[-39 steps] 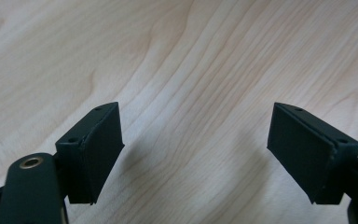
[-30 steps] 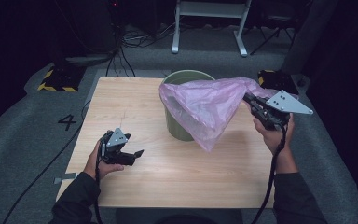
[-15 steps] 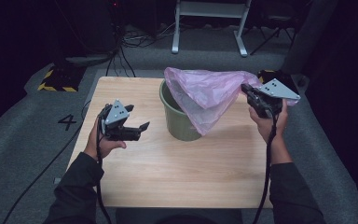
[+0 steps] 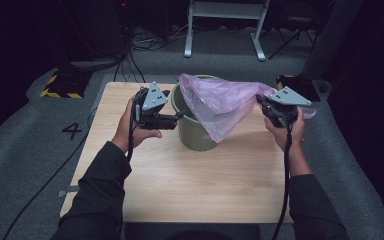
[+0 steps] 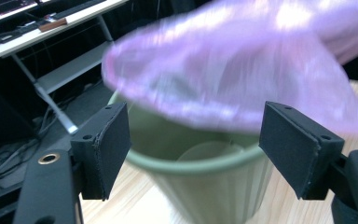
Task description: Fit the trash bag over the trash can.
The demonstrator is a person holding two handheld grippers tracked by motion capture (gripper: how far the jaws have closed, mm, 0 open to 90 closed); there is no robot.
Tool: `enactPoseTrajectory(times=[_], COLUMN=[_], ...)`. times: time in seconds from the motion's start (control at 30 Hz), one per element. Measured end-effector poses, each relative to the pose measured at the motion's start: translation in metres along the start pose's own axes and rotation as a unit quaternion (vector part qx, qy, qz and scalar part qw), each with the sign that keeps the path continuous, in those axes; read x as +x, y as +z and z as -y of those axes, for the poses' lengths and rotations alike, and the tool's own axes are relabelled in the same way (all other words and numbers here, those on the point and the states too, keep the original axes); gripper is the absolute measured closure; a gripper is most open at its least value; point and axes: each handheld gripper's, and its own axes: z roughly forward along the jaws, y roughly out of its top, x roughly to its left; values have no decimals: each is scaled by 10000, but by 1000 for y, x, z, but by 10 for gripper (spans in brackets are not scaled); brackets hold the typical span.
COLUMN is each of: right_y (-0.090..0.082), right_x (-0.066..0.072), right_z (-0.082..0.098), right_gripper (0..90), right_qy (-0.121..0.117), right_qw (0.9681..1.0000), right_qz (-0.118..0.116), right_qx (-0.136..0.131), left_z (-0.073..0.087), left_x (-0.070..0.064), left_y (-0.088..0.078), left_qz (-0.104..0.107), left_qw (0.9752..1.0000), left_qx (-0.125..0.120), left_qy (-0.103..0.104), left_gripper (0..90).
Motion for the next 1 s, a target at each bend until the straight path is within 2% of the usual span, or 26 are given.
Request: enactPoseTrajectory(times=[0.1,0.13,0.23,0.33,0.37,0.4,0.47,0.5,0.6,0.7,0.8,0.93,0.97,1.0], right_y=[-2,-2,-4,-4,-5,-6,-9,-10,-15,-18,-20,-23,-23,-23], right_x=[7,9,17,18,19,19,19,19,18,17,16,14,13,12], right_z=[-1,-1,0,1,2,3,5,5,6,7,6,5,4,2], right_gripper=[895,895,894,894,894,894,893,892,890,890,890,892,892,893], right_qy=[-318,-399,-559,-577,-567,-542,-533,-532,-525,-548,-544,-537,-529,-451], right_qw=[9994,9990,9979,9978,9977,9978,9977,9976,9975,9975,9978,9982,9983,9989], right_qz=[-138,-191,-310,-324,-355,-390,-423,-432,-463,-438,-366,-274,-227,-55], right_qx=[65,72,86,81,70,46,15,2,-15,-29,-54,-62,-67,-116], left_z=[-9,-13,-21,-27,-28,-28,-28,-27,-25,-25,-26,-26,-27,-27], left_x=[0,0,0,-1,0,-1,-1,-1,-2,-4,-6,-8,-9,-8], left_y=[7,9,18,27,32,36,45,49,59,70,78,85,88,90], left_qz=[22,-34,-104,-40,98,178,214,271,327,223,249,214,179,146], left_qw=[9999,9999,9998,9999,9999,9996,9991,9985,9972,9960,9953,9942,9940,9938], left_qx=[-98,-96,-85,29,122,211,364,447,622,784,855,957,984,997], left_qy=[-88,-104,-117,-97,-64,20,105,144,246,363,375,443,450,465], left_gripper=[242,243,267,307,339,408,450,509,573,615,650,652,652,652])
